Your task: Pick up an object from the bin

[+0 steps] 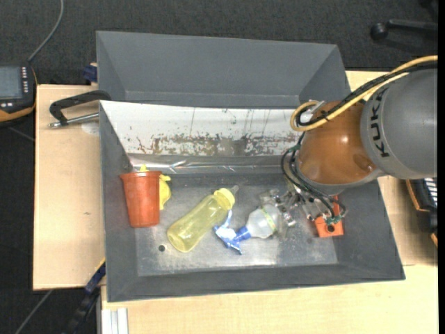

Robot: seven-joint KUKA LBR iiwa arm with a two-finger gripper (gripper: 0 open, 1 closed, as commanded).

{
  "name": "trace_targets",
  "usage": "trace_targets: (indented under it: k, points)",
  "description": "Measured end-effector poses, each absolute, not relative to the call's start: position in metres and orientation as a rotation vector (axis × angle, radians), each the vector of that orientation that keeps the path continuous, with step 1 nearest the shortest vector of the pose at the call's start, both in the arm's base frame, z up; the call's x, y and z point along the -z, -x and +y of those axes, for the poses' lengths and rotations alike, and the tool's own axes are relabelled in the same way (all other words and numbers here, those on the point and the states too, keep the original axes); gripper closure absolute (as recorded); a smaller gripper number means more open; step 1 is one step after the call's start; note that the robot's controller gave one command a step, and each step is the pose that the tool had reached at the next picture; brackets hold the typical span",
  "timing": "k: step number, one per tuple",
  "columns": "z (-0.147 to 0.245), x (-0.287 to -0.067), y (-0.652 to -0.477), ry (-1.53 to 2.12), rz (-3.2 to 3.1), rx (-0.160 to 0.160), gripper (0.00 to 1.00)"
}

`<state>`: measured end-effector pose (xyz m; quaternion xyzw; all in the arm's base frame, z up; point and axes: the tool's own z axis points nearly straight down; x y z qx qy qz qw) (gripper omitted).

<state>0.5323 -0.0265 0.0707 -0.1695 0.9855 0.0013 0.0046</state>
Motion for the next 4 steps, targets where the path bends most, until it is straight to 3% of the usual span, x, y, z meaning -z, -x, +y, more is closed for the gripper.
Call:
trace_targets:
  k: [2,3,4]
  points:
    - [-0.026,-0.071,-0.532,0.533,3.087,-0.004,1.0]
    - [-0.016,-0.211,-0.529,0.486,3.088,-0.004,1.0]
    - [-0.016,-0.211,-0.528,0.487,3.088,-0.004,1.0]
